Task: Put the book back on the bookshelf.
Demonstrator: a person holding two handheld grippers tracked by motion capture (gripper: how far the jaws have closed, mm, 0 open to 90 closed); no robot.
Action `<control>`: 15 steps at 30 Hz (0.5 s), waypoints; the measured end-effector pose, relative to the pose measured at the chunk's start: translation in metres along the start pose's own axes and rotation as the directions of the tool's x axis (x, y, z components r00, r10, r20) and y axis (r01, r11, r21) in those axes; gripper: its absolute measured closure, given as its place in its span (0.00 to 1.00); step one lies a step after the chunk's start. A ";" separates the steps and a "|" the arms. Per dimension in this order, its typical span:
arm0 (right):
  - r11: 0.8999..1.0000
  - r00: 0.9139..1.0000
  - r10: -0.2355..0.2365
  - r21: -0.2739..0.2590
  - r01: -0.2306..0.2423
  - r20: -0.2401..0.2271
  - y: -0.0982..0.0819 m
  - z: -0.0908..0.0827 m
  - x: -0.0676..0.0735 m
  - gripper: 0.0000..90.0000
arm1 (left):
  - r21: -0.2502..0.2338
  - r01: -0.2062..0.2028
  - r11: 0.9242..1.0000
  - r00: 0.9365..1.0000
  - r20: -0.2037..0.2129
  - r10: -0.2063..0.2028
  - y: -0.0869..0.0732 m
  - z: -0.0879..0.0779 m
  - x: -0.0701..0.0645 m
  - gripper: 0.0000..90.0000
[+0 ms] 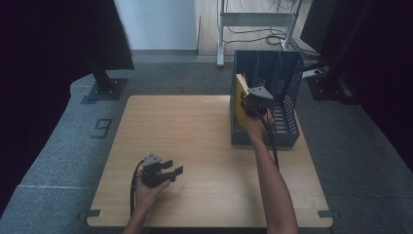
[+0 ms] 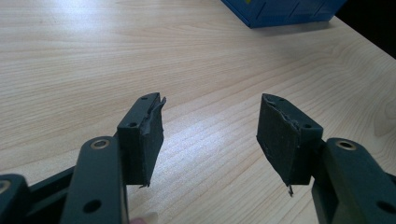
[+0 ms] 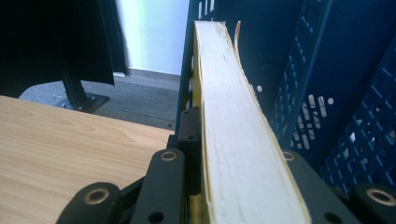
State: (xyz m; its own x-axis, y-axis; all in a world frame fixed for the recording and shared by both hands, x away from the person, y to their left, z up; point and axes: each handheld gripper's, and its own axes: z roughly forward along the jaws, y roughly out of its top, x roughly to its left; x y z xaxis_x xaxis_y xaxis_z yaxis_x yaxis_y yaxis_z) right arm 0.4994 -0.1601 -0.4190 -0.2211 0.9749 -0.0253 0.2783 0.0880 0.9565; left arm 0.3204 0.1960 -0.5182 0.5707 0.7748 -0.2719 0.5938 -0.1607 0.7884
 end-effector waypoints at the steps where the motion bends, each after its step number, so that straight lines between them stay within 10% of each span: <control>1: 1.000 1.000 0.001 -0.001 -0.001 0.001 0.000 0.000 0.000 0.83 | -0.001 0.000 1.000 1.000 0.002 0.000 0.000 0.000 0.000 0.45; 15: 0.999 0.999 0.021 -0.036 -0.019 0.039 0.001 0.011 0.001 0.83 | 0.006 0.005 1.000 1.000 0.005 -0.005 0.000 0.001 0.002 0.45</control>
State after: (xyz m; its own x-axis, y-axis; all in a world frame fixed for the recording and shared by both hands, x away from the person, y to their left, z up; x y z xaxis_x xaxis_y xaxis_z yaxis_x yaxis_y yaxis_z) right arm 0.5096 -0.1565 -0.4208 -0.1785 0.9838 -0.0170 0.2487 0.0619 0.9666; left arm 0.3216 0.1969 -0.5192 0.5706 0.7725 -0.2787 0.5998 -0.1602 0.7840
